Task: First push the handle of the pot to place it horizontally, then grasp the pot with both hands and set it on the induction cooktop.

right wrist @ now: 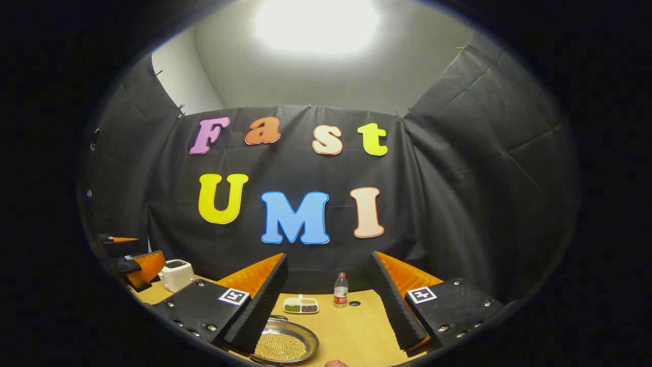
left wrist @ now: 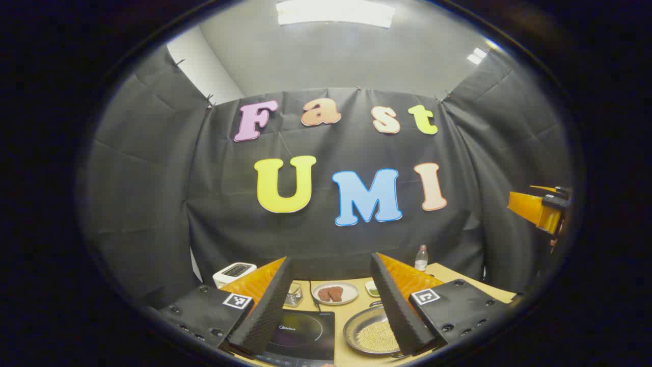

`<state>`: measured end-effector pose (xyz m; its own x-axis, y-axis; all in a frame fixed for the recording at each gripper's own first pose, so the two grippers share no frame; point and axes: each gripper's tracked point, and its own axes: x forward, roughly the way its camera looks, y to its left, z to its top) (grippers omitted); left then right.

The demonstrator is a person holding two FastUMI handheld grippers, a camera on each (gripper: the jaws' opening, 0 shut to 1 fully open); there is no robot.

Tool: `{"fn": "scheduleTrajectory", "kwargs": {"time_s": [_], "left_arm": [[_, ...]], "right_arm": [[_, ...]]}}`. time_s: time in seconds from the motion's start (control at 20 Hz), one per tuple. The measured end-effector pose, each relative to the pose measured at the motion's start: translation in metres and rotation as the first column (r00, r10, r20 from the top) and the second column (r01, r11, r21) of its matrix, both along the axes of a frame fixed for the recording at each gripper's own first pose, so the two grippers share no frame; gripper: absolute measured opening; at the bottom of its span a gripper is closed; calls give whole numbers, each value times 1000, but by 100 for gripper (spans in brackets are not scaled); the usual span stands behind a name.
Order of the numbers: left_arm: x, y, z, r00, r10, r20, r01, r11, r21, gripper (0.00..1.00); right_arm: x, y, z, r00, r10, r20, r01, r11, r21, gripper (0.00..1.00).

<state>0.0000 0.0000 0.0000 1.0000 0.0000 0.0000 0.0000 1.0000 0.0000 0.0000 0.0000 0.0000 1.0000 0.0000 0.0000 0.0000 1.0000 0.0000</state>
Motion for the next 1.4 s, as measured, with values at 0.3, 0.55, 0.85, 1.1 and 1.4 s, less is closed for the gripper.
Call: {"fn": "scheduleTrajectory", "kwargs": {"time_s": [0.3,0.55,0.85,1.1,1.4], "left_arm": [[5,-3,-5,1000,-8,-6,8,1000,-8,98],[5,-1,-2,1000,-5,1,5,1000,-9,98],[-1,8,12,999,8,33,-9,1000,16,98],[-6,10,14,999,16,41,-16,1000,19,100],[-11,12,14,999,27,39,-28,999,18,98]], "right_arm": [[2,-4,-6,1000,-12,-20,12,1000,-11,97],[6,-2,-5,1000,-5,-25,4,1000,-27,97],[6,5,0,1000,10,-13,-11,1000,-26,97],[5,7,1,1000,14,-13,-14,1000,-23,97],[3,11,-1,999,28,-23,-28,999,-20,97]]}}
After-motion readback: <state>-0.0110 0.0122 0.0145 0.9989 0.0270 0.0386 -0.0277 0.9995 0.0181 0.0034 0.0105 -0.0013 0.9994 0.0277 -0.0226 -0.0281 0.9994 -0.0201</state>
